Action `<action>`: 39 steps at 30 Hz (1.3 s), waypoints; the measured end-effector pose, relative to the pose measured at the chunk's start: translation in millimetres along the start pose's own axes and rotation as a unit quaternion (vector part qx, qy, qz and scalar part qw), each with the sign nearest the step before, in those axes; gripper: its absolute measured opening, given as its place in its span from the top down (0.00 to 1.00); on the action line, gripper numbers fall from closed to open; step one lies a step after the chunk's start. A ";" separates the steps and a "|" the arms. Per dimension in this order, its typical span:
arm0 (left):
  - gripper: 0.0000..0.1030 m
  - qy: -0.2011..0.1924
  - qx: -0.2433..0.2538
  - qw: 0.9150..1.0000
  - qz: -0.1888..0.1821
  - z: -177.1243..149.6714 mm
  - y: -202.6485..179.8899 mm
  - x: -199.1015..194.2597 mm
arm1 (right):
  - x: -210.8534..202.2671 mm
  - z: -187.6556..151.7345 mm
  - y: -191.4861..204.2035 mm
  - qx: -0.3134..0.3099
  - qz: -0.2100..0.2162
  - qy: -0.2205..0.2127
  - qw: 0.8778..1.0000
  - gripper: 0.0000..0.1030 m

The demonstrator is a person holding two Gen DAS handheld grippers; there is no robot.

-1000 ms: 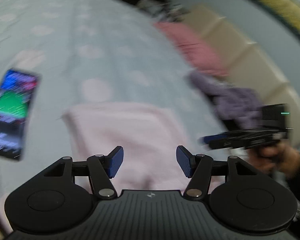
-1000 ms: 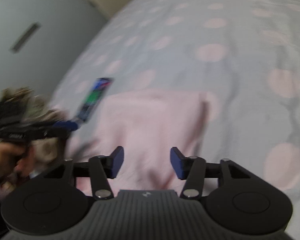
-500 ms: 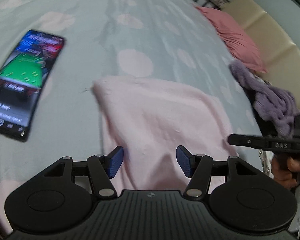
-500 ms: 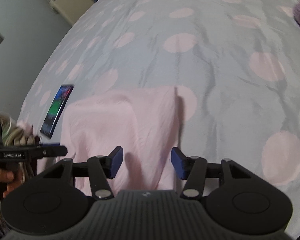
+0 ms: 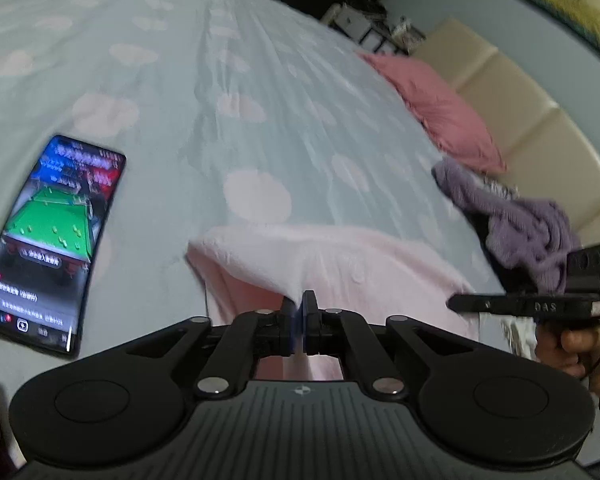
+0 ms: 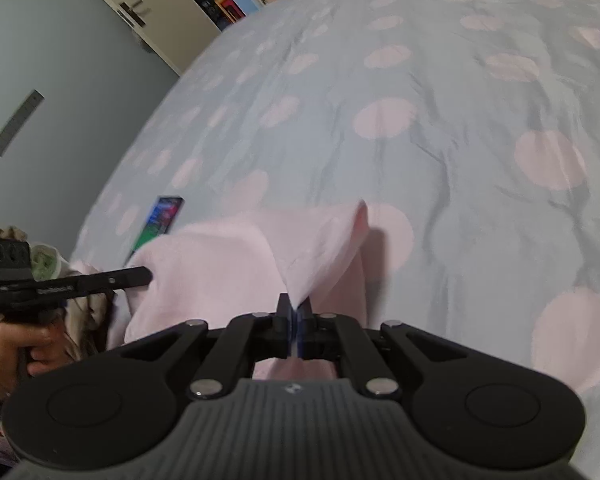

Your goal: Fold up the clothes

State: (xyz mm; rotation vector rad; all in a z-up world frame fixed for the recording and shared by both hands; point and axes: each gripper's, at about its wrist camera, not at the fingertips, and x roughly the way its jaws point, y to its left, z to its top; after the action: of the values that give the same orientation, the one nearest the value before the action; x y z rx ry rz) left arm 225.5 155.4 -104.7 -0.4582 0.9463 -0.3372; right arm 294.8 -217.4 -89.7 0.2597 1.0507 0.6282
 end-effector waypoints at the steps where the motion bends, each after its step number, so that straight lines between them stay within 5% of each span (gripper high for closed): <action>1: 0.96 0.006 0.002 1.000 0.005 -1.6 -0.1 2.3 | 3.3 -2.6 -1.0 0.000 -0.009 0.004 1.000 0.89; 4: 0.73 0.022 0.010 0.999 0.023 -6.3 -1.0 6.9 | 4.9 -6.3 -0.4 -0.004 -0.035 0.007 0.999 0.63; 7: 0.60 -0.008 0.049 0.996 0.079 -8.0 -11.6 -10.5 | -11.8 -5.0 5.8 -0.003 -0.045 -0.011 0.999 0.62; 14: 0.59 -0.082 0.153 0.985 0.005 -20.1 -55.9 -45.4 | -29.1 -15.7 49.4 -0.086 -0.012 -0.022 0.996 0.63; 17: 0.59 -0.035 0.185 0.982 -0.020 -33.8 -72.4 -28.4 | -8.9 -30.7 67.7 -0.115 -0.001 0.012 0.993 0.63; 22: 0.59 0.048 0.202 0.978 0.012 -57.1 -72.5 12.0 | 18.9 -48.0 77.0 -0.154 -0.016 0.042 0.987 0.65; 26: 0.58 0.048 0.215 0.975 0.022 -60.1 -65.7 17.9 | 27.3 -50.9 61.9 -0.134 -0.021 0.050 0.989 0.70; 29: 0.58 0.018 0.193 0.981 0.014 -48.9 -67.3 -3.5 | 0.4 -41.2 62.4 -0.120 0.003 0.027 0.992 0.68; 33: 0.58 0.000 0.208 0.978 0.010 -37.4 -83.1 -45.7 | -55.2 -31.1 77.9 -0.122 0.018 -0.010 0.992 0.60; 39: 0.52 0.012 0.196 0.981 0.001 -75.1 -92.5 -109.9 | -131.6 -62.2 87.8 -0.127 0.022 -0.033 0.991 0.54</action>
State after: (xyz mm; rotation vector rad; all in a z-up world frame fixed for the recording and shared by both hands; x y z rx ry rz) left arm 95.8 110.9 -18.2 -0.0927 0.8772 -0.5161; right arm 164.3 -231.6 18.3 0.0797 0.8934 0.7798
